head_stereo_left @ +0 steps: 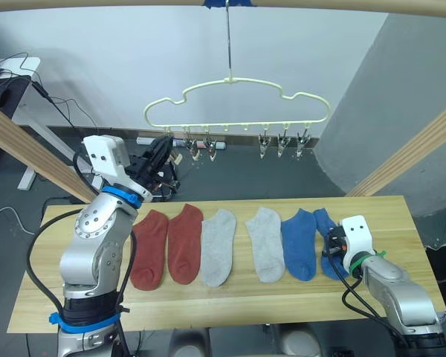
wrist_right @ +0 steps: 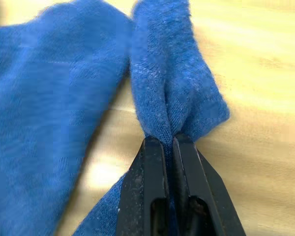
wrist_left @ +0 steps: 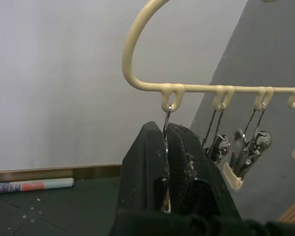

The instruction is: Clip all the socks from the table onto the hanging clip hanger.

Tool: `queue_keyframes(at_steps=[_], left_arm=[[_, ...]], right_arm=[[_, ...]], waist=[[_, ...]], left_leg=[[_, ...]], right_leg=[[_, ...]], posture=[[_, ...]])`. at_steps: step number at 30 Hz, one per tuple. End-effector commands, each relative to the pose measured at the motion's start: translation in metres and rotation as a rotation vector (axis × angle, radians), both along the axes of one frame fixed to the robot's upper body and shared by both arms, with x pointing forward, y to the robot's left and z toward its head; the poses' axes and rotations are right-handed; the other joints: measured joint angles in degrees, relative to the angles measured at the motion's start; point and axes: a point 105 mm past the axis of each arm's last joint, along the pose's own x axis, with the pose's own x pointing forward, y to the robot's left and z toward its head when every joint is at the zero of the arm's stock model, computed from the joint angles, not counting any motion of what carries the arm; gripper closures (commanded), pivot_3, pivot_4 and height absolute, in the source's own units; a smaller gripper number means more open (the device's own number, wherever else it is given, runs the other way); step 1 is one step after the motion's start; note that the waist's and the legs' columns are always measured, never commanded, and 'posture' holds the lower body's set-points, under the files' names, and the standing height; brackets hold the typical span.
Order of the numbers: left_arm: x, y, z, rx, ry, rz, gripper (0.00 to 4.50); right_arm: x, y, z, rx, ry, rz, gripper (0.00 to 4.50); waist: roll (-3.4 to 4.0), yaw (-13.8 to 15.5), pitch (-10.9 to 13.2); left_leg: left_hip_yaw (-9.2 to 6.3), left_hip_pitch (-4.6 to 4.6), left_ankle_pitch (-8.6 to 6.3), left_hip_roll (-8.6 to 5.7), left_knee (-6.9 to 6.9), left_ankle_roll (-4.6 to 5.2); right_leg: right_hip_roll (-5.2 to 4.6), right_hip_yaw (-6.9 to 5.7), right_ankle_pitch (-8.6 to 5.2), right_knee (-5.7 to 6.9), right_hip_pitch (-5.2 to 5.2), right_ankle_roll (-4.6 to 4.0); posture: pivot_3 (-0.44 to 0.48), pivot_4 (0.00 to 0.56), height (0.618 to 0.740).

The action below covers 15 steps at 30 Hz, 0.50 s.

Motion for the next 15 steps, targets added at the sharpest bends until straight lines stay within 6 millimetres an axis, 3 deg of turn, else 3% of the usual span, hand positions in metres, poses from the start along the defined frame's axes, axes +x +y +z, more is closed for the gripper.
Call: queue_keyframes(at_steps=[1, 5, 8, 15], left_arm=[[-0.008, -0.003, 0.021, -0.013, -0.057, -0.045, 4.5], [-0.007, -0.003, 0.025, -0.034, -0.053, -0.054, 4.5], [-0.006, -0.005, 0.027, -0.048, -0.047, -0.061, 4.5], [-0.008, -0.012, 0.028, -0.076, -0.022, -0.098, 4.5]], right_arm=[[0.002, 0.035, 0.049, -0.062, -0.191, 0.231, 4.49], [-0.002, 0.081, 0.074, -0.002, -0.269, 0.415, 4.49], [-0.003, 0.128, 0.087, 0.104, -0.293, 0.555, 4.49], [-0.002, 0.196, 0.1, 0.241, -0.329, 0.714, 4.49]], waist=[[0.0, -0.05, 0.01], [0.0, 0.0, 0.01], [-0.02, -0.06, 0.02], [-0.03, 0.24, 0.02]], left_leg=[[0.0, 0.0, 0.0, 0.0, 0.0, 0.0], [-0.05, -0.01, 0.01, 0.03, 0.0, -0.02], [-0.06, -0.02, 0.02, 0.03, 0.01, -0.03], [-0.17, -0.1, 0.02, -0.01, 0.02, -0.04]], right_leg=[[0.0, -0.01, 0.0, 0.01, 0.0, 0.0], [0.04, -0.05, 0.0, 0.01, 0.0, 0.01], [0.03, -0.05, 0.0, -0.01, 0.0, 0.0], [-0.07, -0.14, 0.0, -0.06, -0.01, 0.0]], posture=[[-0.168, 0.338, 0.74], [-0.171, 0.336, 0.74], [-0.171, 0.333, 0.74], [-0.169, 0.33, 0.74]])
